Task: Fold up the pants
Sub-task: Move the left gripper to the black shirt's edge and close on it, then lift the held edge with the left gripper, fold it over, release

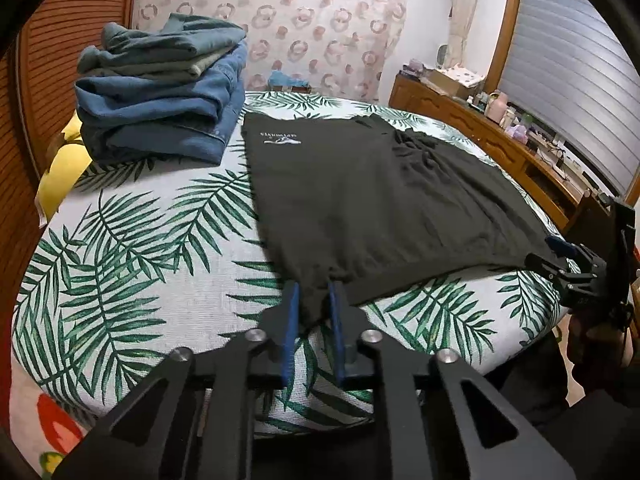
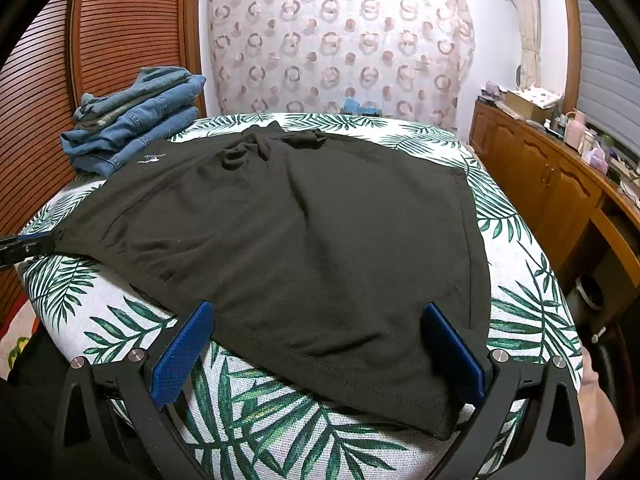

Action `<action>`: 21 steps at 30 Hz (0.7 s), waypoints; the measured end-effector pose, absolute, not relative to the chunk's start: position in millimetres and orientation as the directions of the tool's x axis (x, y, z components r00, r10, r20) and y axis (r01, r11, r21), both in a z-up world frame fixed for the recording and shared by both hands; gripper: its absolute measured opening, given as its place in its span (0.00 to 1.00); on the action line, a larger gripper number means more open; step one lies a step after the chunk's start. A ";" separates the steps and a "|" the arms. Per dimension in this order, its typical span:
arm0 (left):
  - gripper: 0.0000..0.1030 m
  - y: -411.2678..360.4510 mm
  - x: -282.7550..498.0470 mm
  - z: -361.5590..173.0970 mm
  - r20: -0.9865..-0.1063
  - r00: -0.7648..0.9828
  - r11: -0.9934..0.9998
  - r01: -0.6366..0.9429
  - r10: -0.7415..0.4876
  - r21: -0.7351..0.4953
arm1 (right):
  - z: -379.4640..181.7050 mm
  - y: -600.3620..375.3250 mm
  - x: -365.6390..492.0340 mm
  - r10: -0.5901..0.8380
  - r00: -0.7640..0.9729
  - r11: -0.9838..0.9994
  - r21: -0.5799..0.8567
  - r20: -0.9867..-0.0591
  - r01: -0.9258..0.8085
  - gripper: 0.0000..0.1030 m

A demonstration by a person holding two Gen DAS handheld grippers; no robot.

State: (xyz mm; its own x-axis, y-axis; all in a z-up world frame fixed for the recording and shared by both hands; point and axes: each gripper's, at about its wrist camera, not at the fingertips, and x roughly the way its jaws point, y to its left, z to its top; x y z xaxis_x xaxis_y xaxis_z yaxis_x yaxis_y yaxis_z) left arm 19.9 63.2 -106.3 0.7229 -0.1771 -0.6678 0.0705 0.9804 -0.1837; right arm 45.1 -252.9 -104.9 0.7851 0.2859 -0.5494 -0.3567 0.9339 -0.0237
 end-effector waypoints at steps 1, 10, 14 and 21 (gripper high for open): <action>0.07 63.2 19.3 -104.7 -0.662 0.726 0.979 0.075 -0.185 -0.190 | -105.3 -253.0 45.1 0.287 0.785 0.933 -0.024 -0.548 -0.358 1.00; 0.06 57.7 17.8 -78.2 -0.590 0.771 0.966 0.126 -0.238 -0.225 | -105.0 -254.5 47.4 0.302 0.776 0.926 -0.021 -0.554 -0.376 1.00; 0.06 50.2 24.8 -67.7 -0.571 0.774 0.958 0.162 -0.273 -0.238 | -104.6 -254.3 49.8 0.301 0.770 0.925 -0.025 -0.563 -0.380 1.00; 0.06 29.9 37.8 -47.0 -0.536 0.789 0.952 0.219 -0.302 -0.214 | -99.7 -254.5 49.6 0.255 0.765 0.935 -0.049 -0.591 -0.350 1.00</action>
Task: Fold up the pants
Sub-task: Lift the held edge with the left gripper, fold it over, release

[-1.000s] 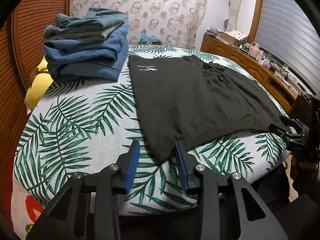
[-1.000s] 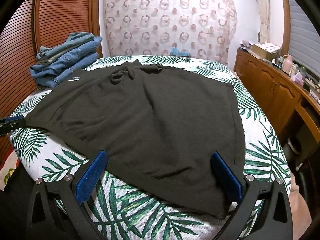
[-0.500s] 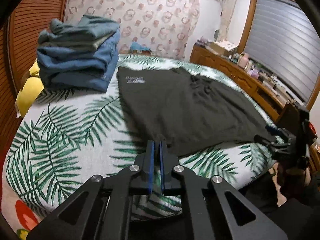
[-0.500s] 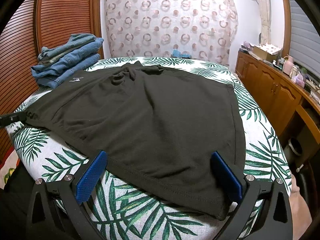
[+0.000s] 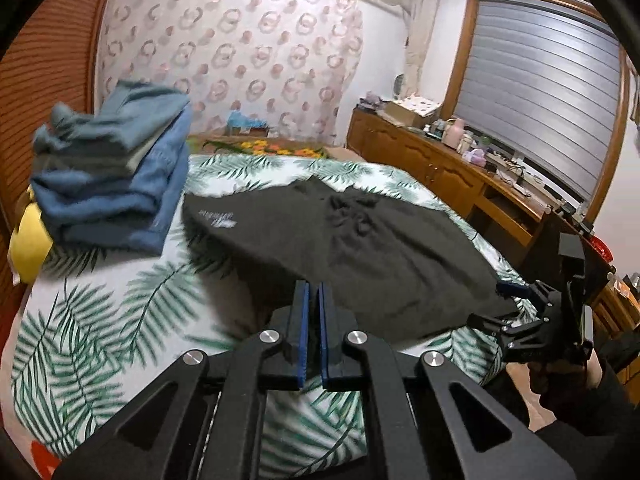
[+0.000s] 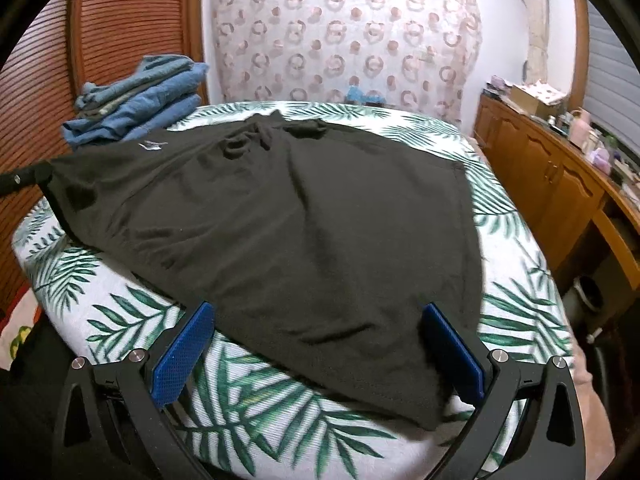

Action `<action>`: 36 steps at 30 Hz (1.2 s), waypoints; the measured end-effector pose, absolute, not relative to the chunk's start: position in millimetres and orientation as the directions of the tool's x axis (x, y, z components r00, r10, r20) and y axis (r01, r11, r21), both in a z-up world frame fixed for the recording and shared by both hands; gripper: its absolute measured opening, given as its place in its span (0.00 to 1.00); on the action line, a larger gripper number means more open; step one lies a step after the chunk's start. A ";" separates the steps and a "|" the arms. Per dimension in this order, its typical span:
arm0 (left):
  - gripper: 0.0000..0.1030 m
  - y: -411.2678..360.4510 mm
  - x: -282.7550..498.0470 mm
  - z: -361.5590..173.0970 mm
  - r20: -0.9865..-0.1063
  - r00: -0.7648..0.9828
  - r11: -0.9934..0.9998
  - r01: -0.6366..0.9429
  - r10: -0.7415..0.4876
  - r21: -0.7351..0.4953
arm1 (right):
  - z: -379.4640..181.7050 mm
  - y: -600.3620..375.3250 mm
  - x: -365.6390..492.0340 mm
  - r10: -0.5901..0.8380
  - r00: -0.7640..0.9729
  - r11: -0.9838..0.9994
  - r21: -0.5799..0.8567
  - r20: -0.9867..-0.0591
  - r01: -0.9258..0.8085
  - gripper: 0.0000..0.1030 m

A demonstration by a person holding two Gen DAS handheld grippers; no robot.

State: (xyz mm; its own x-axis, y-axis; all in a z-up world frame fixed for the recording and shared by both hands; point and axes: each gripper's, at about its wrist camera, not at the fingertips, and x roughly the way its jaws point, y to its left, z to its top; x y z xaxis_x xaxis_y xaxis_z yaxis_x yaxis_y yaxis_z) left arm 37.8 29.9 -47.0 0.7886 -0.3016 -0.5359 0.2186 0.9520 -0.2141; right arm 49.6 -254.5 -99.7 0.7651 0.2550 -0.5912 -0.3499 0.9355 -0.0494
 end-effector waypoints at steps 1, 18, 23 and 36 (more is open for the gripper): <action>0.06 26.8 39.2 -43.2 -0.529 0.790 0.949 0.228 -0.310 -0.216 | -97.1 -256.4 48.2 0.243 0.773 0.939 -0.057 -0.585 -0.339 1.00; 0.05 -41.9 67.5 -3.1 -0.483 0.757 0.896 0.406 -0.439 -0.178 | -82.5 -282.9 40.3 0.250 0.799 0.947 -0.036 -0.547 -0.321 0.82; 0.06 -64.1 69.9 2.1 -0.482 0.728 0.869 0.458 -0.487 -0.187 | -79.6 -293.2 41.4 0.239 0.808 0.954 -0.026 -0.538 -0.299 0.80; 0.06 -114.0 88.8 -3.2 -0.522 0.650 0.820 0.535 -0.552 -0.202 | -77.6 -316.4 39.2 0.235 0.818 0.961 0.001 -0.524 -0.275 0.75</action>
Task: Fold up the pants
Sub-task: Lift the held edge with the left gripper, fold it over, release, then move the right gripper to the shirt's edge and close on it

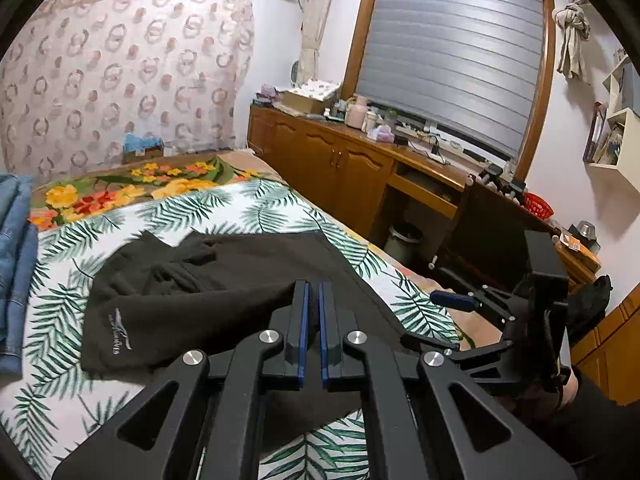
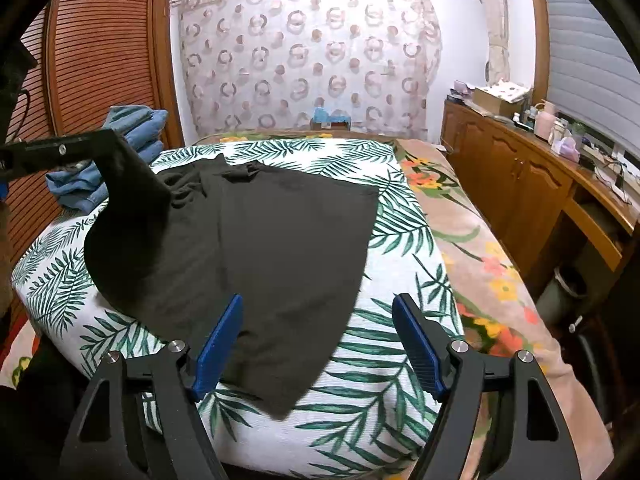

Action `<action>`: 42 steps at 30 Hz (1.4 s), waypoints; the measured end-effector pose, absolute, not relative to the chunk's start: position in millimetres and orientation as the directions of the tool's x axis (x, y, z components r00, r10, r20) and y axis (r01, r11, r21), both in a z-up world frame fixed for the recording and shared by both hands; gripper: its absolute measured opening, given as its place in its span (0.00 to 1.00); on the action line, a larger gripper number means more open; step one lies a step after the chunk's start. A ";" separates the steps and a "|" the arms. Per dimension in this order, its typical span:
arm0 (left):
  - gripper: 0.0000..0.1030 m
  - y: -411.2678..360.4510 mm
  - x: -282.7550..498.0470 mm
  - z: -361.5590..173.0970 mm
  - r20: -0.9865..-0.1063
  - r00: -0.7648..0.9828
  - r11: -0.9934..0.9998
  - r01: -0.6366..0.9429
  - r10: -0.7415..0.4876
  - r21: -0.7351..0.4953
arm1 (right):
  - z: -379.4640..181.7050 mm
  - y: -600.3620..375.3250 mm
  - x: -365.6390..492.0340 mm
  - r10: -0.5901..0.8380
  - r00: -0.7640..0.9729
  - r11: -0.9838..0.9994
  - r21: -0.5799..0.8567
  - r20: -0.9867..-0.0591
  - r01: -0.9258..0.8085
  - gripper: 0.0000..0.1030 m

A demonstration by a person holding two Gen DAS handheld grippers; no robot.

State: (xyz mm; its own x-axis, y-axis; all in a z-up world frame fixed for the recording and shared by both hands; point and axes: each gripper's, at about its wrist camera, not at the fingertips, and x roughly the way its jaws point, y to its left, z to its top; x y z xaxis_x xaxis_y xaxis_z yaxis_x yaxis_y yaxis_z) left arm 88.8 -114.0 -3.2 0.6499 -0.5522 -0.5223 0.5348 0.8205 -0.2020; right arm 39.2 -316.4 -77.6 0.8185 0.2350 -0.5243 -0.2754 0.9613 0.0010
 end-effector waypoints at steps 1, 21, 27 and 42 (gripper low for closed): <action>0.06 -116.2 89.9 -5.3 -0.529 0.646 0.821 0.535 -0.550 -0.200 | -78.4 -317.2 40.1 0.235 0.818 0.962 0.003 -0.525 -0.274 0.75; 0.73 -102.5 90.1 -21.7 -0.582 0.664 0.870 0.460 -0.470 -0.178 | -87.3 -320.6 46.7 0.255 0.807 0.960 0.038 -0.532 -0.278 0.75; 0.74 -84.7 85.0 -26.1 -0.584 0.689 0.893 0.421 -0.430 -0.161 | -86.7 -309.2 49.1 0.268 0.804 0.954 0.030 -0.531 -0.298 0.71; 0.74 -55.8 95.6 -74.9 -0.683 0.655 0.937 0.323 -0.322 -0.132 | -70.4 -276.7 65.1 0.328 0.803 0.931 0.025 -0.498 -0.365 0.58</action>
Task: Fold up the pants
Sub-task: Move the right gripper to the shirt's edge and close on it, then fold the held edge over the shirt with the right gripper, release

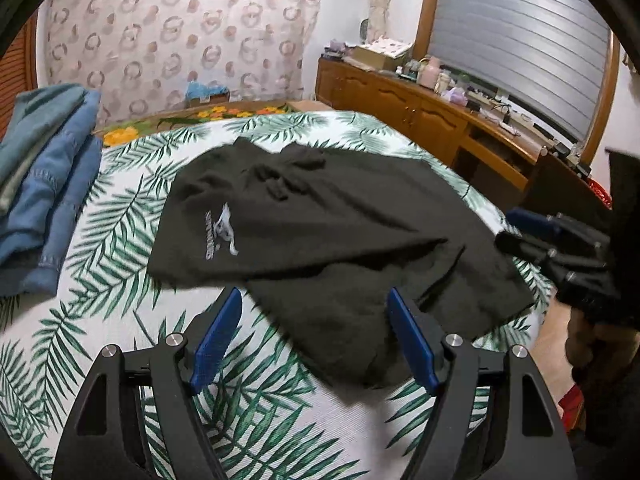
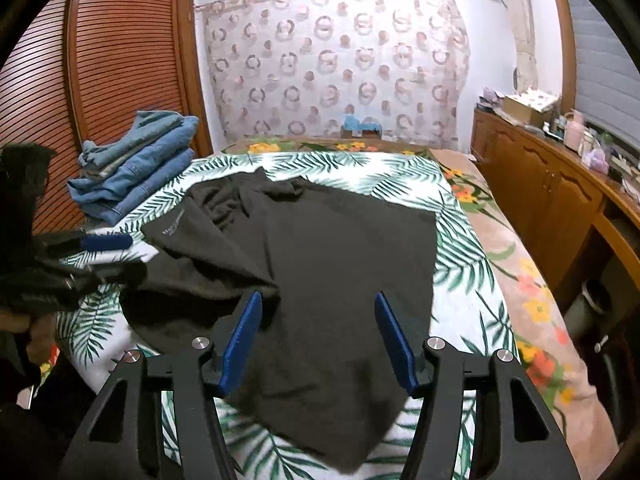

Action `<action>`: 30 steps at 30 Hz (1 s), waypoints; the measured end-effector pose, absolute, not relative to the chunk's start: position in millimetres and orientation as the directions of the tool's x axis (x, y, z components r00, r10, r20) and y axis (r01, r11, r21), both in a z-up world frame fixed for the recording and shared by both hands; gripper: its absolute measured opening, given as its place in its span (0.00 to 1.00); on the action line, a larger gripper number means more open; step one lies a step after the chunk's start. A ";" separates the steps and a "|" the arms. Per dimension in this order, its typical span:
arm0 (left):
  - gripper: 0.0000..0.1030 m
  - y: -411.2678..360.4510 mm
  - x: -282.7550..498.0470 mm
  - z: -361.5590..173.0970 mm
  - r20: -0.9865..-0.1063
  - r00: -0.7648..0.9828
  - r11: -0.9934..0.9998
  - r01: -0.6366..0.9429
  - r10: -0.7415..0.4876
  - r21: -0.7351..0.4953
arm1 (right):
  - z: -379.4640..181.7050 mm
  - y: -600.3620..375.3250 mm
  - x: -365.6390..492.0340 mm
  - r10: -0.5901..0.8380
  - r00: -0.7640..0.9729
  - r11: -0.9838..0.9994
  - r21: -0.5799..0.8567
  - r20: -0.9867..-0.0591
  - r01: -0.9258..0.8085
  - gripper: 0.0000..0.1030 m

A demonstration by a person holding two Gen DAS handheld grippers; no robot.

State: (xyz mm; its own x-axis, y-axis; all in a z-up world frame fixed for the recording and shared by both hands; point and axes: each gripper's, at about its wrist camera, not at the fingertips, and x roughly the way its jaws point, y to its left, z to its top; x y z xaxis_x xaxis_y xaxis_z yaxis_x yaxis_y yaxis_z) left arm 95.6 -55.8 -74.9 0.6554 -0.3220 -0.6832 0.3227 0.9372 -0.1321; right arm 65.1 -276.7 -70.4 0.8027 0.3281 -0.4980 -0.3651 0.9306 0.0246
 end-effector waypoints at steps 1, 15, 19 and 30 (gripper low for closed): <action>0.74 -55.1 95.8 -77.8 -0.689 0.651 0.938 0.320 -0.318 -0.131 | -69.9 -274.6 67.2 0.332 0.802 0.929 0.024 -0.497 -0.370 0.58; 0.74 -42.5 95.0 -98.9 -0.713 0.636 0.948 0.289 -0.296 -0.136 | -84.5 -240.7 95.2 0.382 0.744 0.900 0.037 -0.548 -0.435 0.45; 0.76 -45.2 93.8 -100.3 -0.709 0.646 0.950 0.291 -0.284 -0.116 | -94.6 -232.8 105.8 0.394 0.716 0.891 0.051 -0.577 -0.450 0.39; 0.78 -47.2 92.6 -102.2 -0.693 0.665 0.951 0.291 -0.278 -0.103 | -98.9 -225.8 112.3 0.422 0.691 0.876 0.066 -0.588 -0.479 0.11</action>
State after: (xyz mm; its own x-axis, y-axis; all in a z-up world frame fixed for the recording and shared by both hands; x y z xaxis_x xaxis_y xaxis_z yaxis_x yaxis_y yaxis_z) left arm 92.6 -47.2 -102.2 0.6652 -0.2779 -0.6930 0.2906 0.9513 -0.1026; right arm 112.3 -225.8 -98.9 0.6905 0.4216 -0.5877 -0.4786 0.8756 0.0657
